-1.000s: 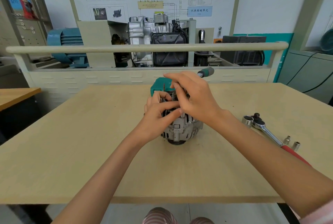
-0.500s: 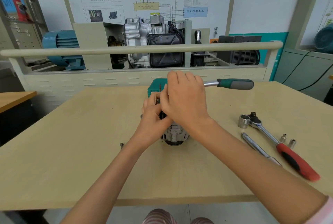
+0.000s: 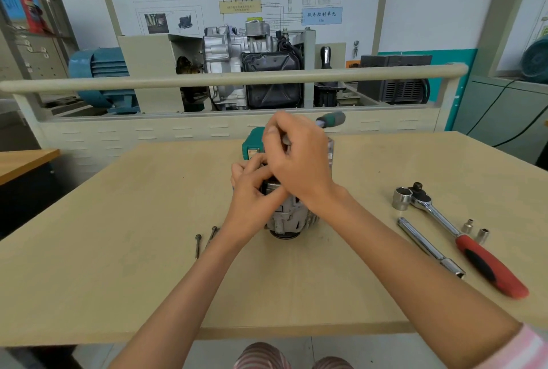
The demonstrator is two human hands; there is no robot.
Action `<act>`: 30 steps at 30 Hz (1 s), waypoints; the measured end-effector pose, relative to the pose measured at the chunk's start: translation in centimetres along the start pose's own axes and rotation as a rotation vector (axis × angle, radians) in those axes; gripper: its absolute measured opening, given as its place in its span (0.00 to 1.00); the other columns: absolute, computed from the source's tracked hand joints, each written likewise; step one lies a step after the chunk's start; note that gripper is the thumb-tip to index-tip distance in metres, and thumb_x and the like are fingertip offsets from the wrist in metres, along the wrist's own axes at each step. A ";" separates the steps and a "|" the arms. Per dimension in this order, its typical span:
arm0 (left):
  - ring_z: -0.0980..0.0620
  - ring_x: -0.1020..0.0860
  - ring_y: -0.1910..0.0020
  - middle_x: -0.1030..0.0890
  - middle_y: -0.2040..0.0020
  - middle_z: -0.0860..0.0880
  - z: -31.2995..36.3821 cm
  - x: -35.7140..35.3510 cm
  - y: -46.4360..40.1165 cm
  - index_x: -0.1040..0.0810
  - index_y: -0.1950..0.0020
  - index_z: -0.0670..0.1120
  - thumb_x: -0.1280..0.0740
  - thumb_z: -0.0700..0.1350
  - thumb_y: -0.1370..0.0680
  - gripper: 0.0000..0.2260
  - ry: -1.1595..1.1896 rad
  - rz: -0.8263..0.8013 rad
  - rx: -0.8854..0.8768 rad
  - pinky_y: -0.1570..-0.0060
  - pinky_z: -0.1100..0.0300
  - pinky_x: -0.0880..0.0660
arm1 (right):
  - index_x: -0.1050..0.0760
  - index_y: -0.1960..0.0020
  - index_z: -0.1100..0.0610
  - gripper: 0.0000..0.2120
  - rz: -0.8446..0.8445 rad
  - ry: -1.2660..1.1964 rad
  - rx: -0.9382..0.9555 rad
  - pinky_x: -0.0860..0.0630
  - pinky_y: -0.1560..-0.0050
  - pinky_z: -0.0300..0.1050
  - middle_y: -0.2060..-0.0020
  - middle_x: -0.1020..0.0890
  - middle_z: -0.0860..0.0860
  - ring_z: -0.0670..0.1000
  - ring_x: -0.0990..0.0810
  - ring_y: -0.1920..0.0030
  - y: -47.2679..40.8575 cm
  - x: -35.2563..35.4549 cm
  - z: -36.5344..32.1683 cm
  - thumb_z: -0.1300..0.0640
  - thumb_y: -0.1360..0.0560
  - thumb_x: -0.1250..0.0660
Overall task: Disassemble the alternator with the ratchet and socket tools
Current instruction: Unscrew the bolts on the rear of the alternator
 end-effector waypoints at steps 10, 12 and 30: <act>0.55 0.36 0.39 0.29 0.42 0.55 -1.7 2.5 0.5 0.21 0.55 0.69 0.34 0.49 0.23 0.12 -0.014 -0.121 0.044 0.40 0.65 0.38 | 0.27 0.69 0.66 0.13 -0.088 -0.235 0.082 0.33 0.68 0.44 0.76 0.26 0.56 0.52 0.29 0.72 -0.4 -2.2 -0.4 0.60 0.31 0.44; 0.54 0.36 0.40 0.30 0.42 0.50 -1.6 2.9 0.4 0.20 0.52 0.63 0.33 0.45 0.23 0.11 -0.068 -0.118 0.046 0.41 0.66 0.40 | 0.27 0.69 0.66 0.11 -0.123 -0.261 0.057 0.35 0.68 0.41 0.75 0.27 0.54 0.49 0.30 0.72 -0.5 -2.2 -0.2 0.65 0.31 0.42; 0.66 0.28 0.76 0.24 0.79 0.59 0.3 1.6 -1.3 0.25 0.76 0.55 0.30 0.32 0.29 0.22 -0.001 -0.251 0.127 0.74 0.75 0.36 | 0.32 0.68 0.60 0.08 -0.232 0.261 0.108 0.38 0.67 0.46 0.73 0.29 0.51 0.51 0.32 0.69 -0.3 -0.7 -1.0 0.60 0.30 0.40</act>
Point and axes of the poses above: each hand's wrist, its own y-axis away from the middle knuckle, its own x-axis out of the back of the hand, z = x × y, the point moved 6 cm from there along -y, towards the middle knuckle
